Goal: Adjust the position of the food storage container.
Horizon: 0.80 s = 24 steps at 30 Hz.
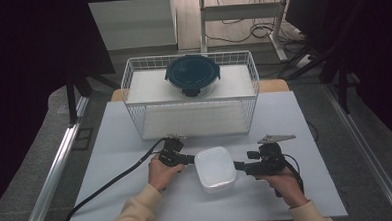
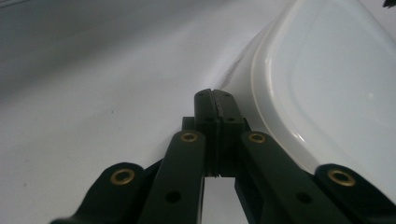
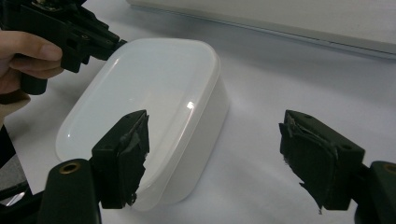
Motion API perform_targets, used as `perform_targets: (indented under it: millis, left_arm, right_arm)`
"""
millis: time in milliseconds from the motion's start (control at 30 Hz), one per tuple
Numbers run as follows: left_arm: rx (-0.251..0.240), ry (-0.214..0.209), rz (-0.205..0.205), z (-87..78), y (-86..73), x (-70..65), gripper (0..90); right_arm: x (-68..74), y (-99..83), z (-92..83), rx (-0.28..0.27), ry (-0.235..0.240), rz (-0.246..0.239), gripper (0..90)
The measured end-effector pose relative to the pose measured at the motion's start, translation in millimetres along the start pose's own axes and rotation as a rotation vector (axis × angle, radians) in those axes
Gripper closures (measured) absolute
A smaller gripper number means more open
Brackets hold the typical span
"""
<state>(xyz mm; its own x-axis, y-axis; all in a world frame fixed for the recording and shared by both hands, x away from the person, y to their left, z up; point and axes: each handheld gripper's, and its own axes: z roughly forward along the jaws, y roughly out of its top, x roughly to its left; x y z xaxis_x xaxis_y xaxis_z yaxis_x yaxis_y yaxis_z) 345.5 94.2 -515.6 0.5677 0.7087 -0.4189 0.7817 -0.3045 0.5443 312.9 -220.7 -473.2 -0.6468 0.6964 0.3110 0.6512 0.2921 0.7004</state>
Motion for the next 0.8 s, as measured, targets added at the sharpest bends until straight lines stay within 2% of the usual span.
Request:
perform_targets:
  millis: [167, 667, 800]
  left_arm:
    - [0.003, -0.013, 0.012, 4.3, 2.3, -4.4, 90.0]
    - [-0.009, -0.070, -0.022, 13.8, 3.6, -9.6, 90.0]
    - [-0.014, -0.067, -0.006, 10.6, 4.9, -10.9, 90.0]
  right_arm:
    - [-0.4, -0.2, 0.1, 0.001, -0.003, 0.001, 23.6]
    - [-1.2, -0.2, -0.3, -0.003, -0.009, -0.003, 23.6]
    - [-0.6, -0.3, -0.8, -0.007, -0.008, -0.002, 23.6]
